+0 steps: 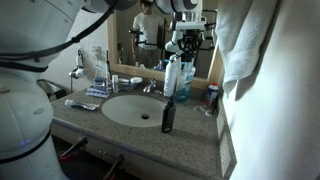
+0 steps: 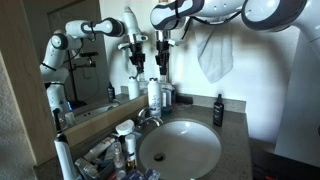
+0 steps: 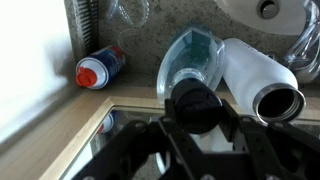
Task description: Put the black lid on the mouthwash bottle
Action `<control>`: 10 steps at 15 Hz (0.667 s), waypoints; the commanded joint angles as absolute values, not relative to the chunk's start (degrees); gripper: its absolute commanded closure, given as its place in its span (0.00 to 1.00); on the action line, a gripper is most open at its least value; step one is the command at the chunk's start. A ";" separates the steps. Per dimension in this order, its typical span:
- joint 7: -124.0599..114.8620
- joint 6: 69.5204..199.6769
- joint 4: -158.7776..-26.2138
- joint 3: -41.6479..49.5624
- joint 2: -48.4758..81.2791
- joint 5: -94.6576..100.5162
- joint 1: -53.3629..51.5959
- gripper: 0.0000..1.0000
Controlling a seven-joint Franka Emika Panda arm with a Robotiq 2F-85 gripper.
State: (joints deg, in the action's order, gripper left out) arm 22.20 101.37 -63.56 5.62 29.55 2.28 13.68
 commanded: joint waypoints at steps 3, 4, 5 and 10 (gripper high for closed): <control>22.58 99.95 -60.74 5.77 31.06 2.78 13.68 0.80; 22.56 99.98 -60.66 5.76 31.17 2.74 13.68 0.80; 22.59 99.96 -60.55 5.75 31.28 2.74 13.68 0.80; 22.90 98.89 -59.39 5.70 32.25 2.80 13.65 0.80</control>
State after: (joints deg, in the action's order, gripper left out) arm 22.20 101.29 -62.16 5.62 30.77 2.28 13.69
